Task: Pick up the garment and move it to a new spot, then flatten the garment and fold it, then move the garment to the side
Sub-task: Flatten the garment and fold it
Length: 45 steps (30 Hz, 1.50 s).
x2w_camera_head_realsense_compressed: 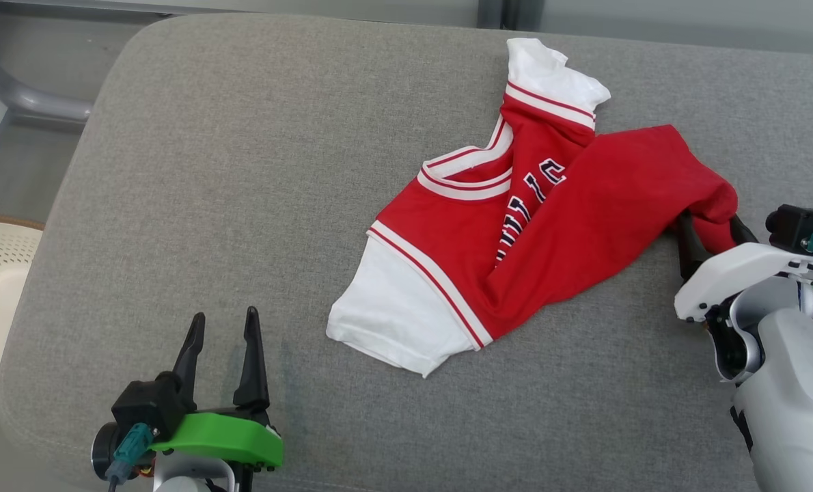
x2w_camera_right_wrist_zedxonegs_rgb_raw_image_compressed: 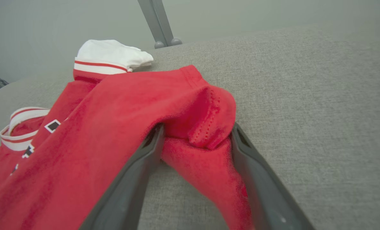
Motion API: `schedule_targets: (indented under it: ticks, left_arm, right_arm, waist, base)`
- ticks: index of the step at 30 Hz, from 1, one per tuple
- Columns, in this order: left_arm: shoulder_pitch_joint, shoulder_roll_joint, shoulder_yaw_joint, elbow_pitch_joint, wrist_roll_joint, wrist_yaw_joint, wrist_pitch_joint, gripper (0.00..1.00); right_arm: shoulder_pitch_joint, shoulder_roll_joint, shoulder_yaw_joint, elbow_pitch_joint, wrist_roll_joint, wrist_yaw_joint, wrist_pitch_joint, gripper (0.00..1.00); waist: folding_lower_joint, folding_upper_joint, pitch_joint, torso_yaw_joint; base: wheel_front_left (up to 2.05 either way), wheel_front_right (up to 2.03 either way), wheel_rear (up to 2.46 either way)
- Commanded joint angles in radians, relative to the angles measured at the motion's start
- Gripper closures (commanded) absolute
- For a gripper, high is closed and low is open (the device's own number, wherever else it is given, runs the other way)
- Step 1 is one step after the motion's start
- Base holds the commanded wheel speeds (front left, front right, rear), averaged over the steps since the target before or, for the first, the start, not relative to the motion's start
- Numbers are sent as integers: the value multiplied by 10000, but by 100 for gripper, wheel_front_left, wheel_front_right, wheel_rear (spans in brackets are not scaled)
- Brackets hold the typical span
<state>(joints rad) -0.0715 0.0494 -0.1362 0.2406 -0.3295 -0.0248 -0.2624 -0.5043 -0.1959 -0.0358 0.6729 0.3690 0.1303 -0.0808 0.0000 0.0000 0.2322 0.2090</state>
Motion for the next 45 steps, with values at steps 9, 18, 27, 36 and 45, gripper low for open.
schedule_targets:
  ticks: [9,18,27,36,45]
  left_arm:
    - [-53,24,66,46,98,-8,-32,0]
    - [-5,24,76,42,155,-28,-32,0]
    - [-93,25,59,72,158,-29,-32,0]
    - [147,24,226,-18,191,39,-32,0]
    - [196,25,396,-136,245,-4,-32,0]
  right_arm:
    - [-675,-157,597,460,86,4,-539,42]
    - [-951,-206,1033,498,106,4,-600,34]
    - [-1276,-276,1250,549,-52,4,-762,100]
    - [-336,-363,1620,-851,68,4,-828,100]
    - [2363,-504,1298,-3632,38,4,13,100]
  waist:
    - [0,0,22,7]
    - [0,0,7,-171]
    - [0,0,35,-175]
    - [0,0,-180,-604]
    - [0,0,-127,-1409]
  base:
    - [0,0,0]
    - [0,0,0]
    - [0,0,0]
    - [0,0,0]
    - [0,0,0]
